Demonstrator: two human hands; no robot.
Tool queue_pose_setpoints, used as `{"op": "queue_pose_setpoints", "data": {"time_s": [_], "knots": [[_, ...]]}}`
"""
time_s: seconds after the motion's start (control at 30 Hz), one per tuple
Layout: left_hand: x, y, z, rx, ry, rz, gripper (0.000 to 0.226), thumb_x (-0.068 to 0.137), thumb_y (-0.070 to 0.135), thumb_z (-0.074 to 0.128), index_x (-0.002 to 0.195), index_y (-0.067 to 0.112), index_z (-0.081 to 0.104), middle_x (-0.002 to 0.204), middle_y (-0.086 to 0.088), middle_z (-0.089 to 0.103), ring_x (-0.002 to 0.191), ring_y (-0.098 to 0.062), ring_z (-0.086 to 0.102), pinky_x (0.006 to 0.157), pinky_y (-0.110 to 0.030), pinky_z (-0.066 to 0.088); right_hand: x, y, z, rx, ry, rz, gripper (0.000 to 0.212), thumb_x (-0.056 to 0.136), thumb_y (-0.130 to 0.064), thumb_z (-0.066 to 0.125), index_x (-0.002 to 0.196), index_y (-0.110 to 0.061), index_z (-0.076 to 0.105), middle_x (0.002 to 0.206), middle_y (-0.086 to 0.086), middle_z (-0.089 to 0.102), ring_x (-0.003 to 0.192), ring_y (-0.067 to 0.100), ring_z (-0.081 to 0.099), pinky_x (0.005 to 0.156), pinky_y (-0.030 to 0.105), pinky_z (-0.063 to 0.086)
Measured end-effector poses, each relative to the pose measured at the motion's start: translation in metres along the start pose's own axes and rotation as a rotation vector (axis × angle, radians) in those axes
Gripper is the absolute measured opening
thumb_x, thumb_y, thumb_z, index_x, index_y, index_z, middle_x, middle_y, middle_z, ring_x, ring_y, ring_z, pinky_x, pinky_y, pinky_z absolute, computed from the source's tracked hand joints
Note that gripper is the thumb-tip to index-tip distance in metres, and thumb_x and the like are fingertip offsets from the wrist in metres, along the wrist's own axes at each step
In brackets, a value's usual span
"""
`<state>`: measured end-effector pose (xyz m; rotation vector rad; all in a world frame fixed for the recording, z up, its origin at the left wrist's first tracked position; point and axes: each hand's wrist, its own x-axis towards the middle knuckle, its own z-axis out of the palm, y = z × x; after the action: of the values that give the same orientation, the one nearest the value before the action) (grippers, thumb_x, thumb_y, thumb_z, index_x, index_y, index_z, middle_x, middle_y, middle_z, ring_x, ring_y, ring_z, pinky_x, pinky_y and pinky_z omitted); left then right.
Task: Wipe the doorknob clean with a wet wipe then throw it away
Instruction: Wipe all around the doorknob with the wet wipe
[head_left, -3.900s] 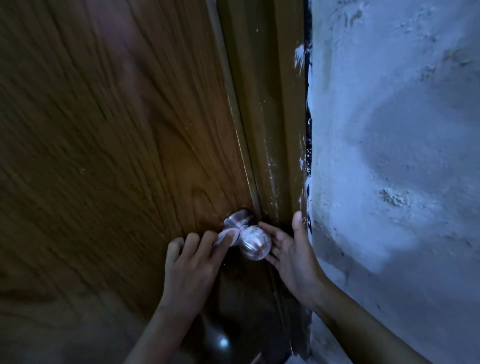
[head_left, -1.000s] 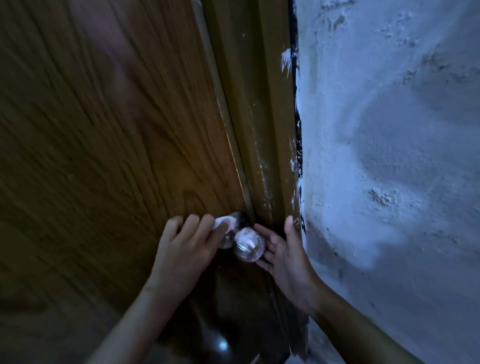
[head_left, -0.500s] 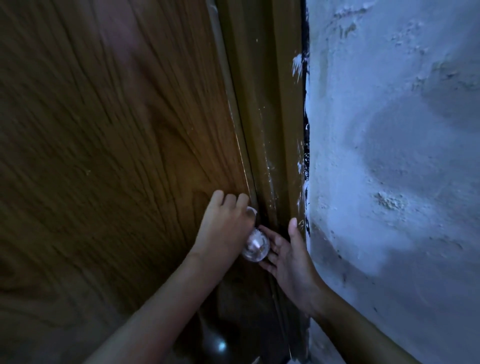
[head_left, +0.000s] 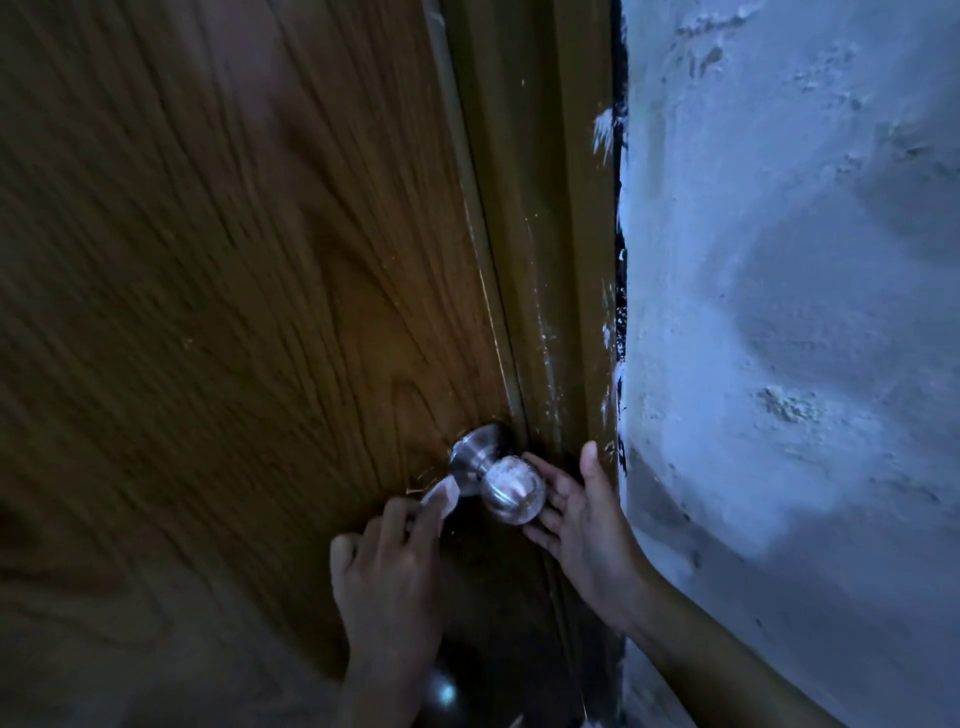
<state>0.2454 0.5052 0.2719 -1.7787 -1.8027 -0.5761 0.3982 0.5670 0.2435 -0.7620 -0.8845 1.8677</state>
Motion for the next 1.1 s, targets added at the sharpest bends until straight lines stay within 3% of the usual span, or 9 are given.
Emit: {"op": "queue_pose_setpoints", "data": {"time_s": [0.13,0.2,0.3,0.47,0.53,0.63,0.8,1.0,1.1], "knots": [[-0.016,0.011,0.012,-0.258,-0.057,-0.182,0.023,0.079,0.022,0.054,0.087,0.017,0.075,0.072,-0.001,0.069,0.05,-0.021,0.063,0.051,-0.032,0.045,0.002,0.015,0.0,0.045,0.113,0.024,0.054,0.08,-0.061,0.032,0.115,-0.025,0.054,0.113,-0.004,0.063,0.107,0.013,0.058,0.083,0.031,0.044],[-0.021,0.015,0.015,-0.434,-0.164,-0.342,0.015,0.08,0.012,0.067,0.093,0.018,0.074,0.081,0.0,0.072,0.063,-0.022,0.068,0.057,-0.031,0.047,0.0,0.029,0.002,0.011,0.163,0.089,0.03,0.092,-0.037,0.04,0.107,-0.021,0.06,0.103,-0.002,0.069,0.097,0.014,0.063,0.073,0.03,0.046],[-0.027,0.019,0.024,-0.636,-0.28,-0.514,0.021,0.085,0.017,0.063,0.104,0.022,0.069,0.099,0.006,0.072,0.087,-0.011,0.066,0.073,-0.022,0.048,-0.004,0.045,0.006,-0.082,0.07,0.192,0.021,0.09,-0.015,0.05,0.099,-0.018,0.068,0.092,0.001,0.074,0.087,0.014,0.067,0.068,0.026,0.048],[-0.029,0.02,0.022,-0.892,-0.326,-0.379,0.043,0.086,0.005,0.06,0.093,0.047,0.055,0.092,0.019,0.064,0.088,0.006,0.061,0.075,-0.007,0.046,-0.005,0.047,0.009,-0.17,0.039,0.137,0.011,0.08,-0.019,0.064,0.086,-0.021,0.074,0.077,-0.002,0.073,0.086,0.017,0.064,0.084,0.033,0.046],[-0.027,0.015,0.017,-0.816,-0.306,-0.298,0.045,0.083,0.003,0.062,0.098,0.045,0.058,0.093,0.019,0.063,0.089,0.006,0.059,0.074,-0.004,0.043,-0.004,0.047,0.011,-0.138,0.068,0.123,0.011,0.08,-0.018,0.065,0.081,-0.019,0.075,0.078,0.001,0.075,0.083,0.015,0.067,0.082,0.031,0.049],[-0.019,0.004,0.007,-0.497,-0.076,-0.146,0.026,0.079,0.007,0.063,0.101,0.018,0.071,0.092,0.003,0.07,0.086,-0.007,0.059,0.072,-0.022,0.045,0.0,0.049,0.017,-0.007,0.164,0.093,0.012,0.08,-0.01,0.064,0.076,-0.014,0.075,0.077,0.005,0.075,0.077,0.015,0.069,0.072,0.028,0.049],[-0.005,-0.009,-0.007,-0.026,0.303,0.093,0.022,0.078,0.025,0.056,0.088,0.02,0.075,0.092,0.0,0.072,0.095,-0.016,0.049,0.081,-0.04,0.033,0.005,0.05,0.038,0.364,0.102,0.099,0.011,0.062,-0.013,0.071,0.072,-0.015,0.076,0.073,0.0,0.075,0.065,0.007,0.069,0.053,0.016,0.052],[0.013,-0.028,-0.011,0.194,0.371,0.225,0.019,0.082,0.026,0.056,0.095,0.026,0.07,0.106,-0.005,0.07,0.11,-0.024,0.045,0.092,-0.055,0.03,0.019,0.048,0.065,0.537,0.126,0.141,0.041,0.056,-0.023,0.076,0.094,-0.013,0.066,0.064,-0.005,0.072,0.051,0.004,0.064,0.047,0.016,0.05],[0.024,-0.029,-0.012,0.258,0.369,0.276,0.02,0.086,0.032,0.052,0.106,0.029,0.056,0.123,-0.002,0.051,0.117,-0.026,0.039,0.095,-0.058,0.026,0.024,0.048,0.073,0.615,0.164,0.143,0.046,0.053,-0.026,0.077,0.096,-0.014,0.065,0.061,-0.005,0.072,0.047,0.003,0.063,0.044,0.015,0.048]]}}
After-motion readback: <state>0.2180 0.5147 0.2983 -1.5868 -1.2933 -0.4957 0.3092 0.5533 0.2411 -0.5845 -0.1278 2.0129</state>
